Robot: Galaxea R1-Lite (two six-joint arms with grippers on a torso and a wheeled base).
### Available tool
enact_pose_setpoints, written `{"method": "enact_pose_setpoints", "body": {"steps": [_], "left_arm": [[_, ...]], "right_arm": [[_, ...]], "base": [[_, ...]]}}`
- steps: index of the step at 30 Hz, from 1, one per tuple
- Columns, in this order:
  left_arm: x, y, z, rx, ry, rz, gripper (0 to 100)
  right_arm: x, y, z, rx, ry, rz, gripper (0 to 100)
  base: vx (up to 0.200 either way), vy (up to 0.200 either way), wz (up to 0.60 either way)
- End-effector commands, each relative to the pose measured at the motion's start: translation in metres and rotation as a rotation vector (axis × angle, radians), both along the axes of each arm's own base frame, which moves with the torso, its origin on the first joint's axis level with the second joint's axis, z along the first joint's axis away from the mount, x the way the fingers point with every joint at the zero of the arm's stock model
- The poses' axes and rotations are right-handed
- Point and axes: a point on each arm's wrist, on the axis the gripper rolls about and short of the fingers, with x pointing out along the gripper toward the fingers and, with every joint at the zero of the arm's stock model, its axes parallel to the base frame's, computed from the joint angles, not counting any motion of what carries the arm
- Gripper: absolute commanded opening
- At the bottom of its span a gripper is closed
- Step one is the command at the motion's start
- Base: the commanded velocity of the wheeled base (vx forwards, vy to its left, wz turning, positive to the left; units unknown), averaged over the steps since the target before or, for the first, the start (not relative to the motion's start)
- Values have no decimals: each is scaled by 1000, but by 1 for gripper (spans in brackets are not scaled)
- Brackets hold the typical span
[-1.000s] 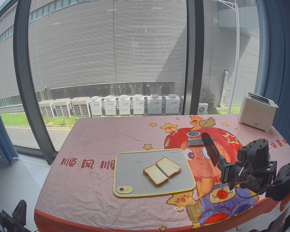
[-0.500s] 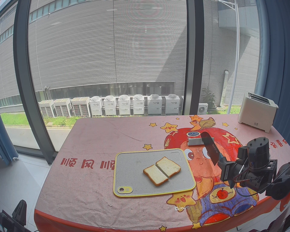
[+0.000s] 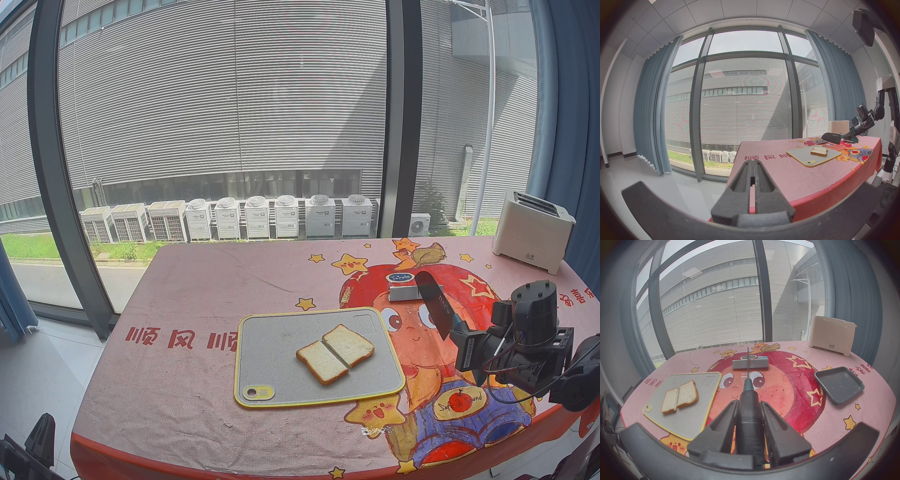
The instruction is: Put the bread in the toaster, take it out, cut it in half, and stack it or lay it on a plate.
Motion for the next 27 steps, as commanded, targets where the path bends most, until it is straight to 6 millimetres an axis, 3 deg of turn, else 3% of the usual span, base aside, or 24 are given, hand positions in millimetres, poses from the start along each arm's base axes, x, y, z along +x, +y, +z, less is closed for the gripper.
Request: {"method": "enact_pose_setpoints", "body": {"steps": [1, 27], "left_arm": [[0, 0, -5, 0, 1, 0, 0], [0, 0, -5, 0, 1, 0, 0]], "right_arm": [[1, 0, 1, 4, -3, -1, 0], [2, 1, 0, 29, 3, -20, 0]], "base": [[0, 0, 0], [0, 0, 0]]}}
